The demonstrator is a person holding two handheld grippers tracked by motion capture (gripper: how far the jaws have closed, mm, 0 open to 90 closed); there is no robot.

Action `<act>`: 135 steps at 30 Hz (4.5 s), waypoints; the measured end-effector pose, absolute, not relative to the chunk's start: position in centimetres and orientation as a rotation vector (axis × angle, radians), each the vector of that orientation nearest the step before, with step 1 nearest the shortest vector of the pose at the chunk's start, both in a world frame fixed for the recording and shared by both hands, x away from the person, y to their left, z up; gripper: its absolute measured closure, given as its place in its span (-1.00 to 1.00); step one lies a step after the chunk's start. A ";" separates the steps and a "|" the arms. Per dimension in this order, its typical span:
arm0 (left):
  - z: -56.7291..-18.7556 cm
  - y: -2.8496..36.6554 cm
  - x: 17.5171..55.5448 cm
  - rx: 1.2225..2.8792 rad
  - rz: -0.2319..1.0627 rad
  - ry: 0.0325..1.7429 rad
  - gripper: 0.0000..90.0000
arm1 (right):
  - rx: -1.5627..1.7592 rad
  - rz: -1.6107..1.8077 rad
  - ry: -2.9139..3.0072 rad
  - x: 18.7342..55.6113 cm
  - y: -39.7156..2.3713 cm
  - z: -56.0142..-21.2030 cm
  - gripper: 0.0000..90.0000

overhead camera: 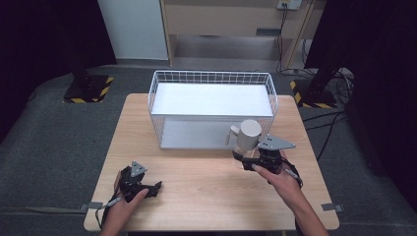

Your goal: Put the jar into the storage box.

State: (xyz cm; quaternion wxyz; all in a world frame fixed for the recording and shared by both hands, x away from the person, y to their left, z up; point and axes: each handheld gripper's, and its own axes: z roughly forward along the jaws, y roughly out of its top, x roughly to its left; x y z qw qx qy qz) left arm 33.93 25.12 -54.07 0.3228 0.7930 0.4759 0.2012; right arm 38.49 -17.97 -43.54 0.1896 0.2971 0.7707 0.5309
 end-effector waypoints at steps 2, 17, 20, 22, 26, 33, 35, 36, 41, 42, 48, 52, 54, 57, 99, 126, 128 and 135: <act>-54.1 25.1 33.9 2.081 0.528 1.249 -1.00 | 0.832 1.490 2.170 38.6 -17.9 -43.3 -0.30; -54.1 25.1 33.9 2.081 0.528 1.249 -1.00 | 0.807 1.508 2.172 39.2 -17.7 -41.2 -0.30; -54.1 25.1 33.9 2.081 0.528 1.249 -1.00 | 0.804 1.510 2.171 39.3 -17.6 -40.7 -0.30; -54.1 25.1 33.9 2.081 0.528 1.249 -1.00 | 0.801 1.511 2.170 39.4 -17.6 -40.4 -0.30; -54.1 25.1 33.9 2.082 0.528 1.249 -1.00 | 0.796 1.520 2.169 39.5 -17.5 -39.8 -0.30; -54.1 25.1 33.9 2.081 0.528 1.249 -1.00 | 0.783 1.528 2.170 39.7 -17.3 -38.8 -0.30; -54.1 25.1 33.9 2.081 0.528 1.249 -1.00 | 0.781 1.529 2.169 39.8 -17.2 -38.5 -0.30; -54.1 25.1 33.9 2.082 0.528 1.249 -1.00 | 0.781 1.530 2.171 39.8 -17.2 -38.4 -0.30; -54.1 25.1 33.9 2.081 0.528 1.249 -1.00 | 0.778 1.527 2.174 40.0 -17.3 -37.8 -0.30; -54.1 25.1 33.9 2.081 0.528 1.249 -1.00 | 0.776 1.525 2.176 40.0 -17.3 -37.7 -0.30; -54.1 25.1 33.9 2.082 0.528 1.249 -1.00 | 0.775 1.528 2.176 40.2 -17.5 -36.9 -0.30; -54.1 25.1 33.9 2.081 0.528 1.249 -1.00 | 0.773 1.531 2.178 40.3 -17.6 -36.2 -0.30; -54.1 25.1 33.9 2.081 0.528 1.249 -1.00 | 0.772 1.530 2.180 40.4 -17.6 -36.0 -0.30; -54.1 25.1 33.9 2.081 0.528 1.250 -1.00 | 0.767 1.532 2.184 40.5 -17.6 -35.6 -0.30; -54.1 25.1 33.9 2.081 0.528 1.250 -1.00 | 0.747 1.562 2.167 43.3 -16.3 -30.4 -0.30; -54.1 25.1 33.9 2.083 0.528 1.249 -1.00 | 0.825 1.535 2.090 48.8 -16.0 -29.8 -0.30; -54.1 25.1 33.9 2.085 0.528 1.249 -1.00 | 0.838 1.531 2.085 49.4 -16.0 -29.9 -0.30; -54.1 25.1 33.9 2.084 0.528 1.248 -1.00 | 0.864 1.521 2.073 50.8 -15.9 -30.1 -0.30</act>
